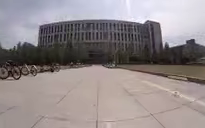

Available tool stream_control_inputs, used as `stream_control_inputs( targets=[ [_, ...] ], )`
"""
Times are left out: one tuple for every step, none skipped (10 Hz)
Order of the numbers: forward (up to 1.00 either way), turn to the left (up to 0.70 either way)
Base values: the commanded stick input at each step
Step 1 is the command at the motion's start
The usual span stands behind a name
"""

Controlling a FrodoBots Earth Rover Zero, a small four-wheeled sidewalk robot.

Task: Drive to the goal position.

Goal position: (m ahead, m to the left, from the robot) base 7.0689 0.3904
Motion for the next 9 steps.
stream_control_inputs(
  targets=[
    [1.00,0.00],
    [1.00,0.00],
    [1.00,0.00],
    [1.00,0.00],
    [1.00,0.00],
    [1.00,0.00],
    [1.00,0.00],
    [1.00,0.00],
    [1.00,0.00]
  ],
)
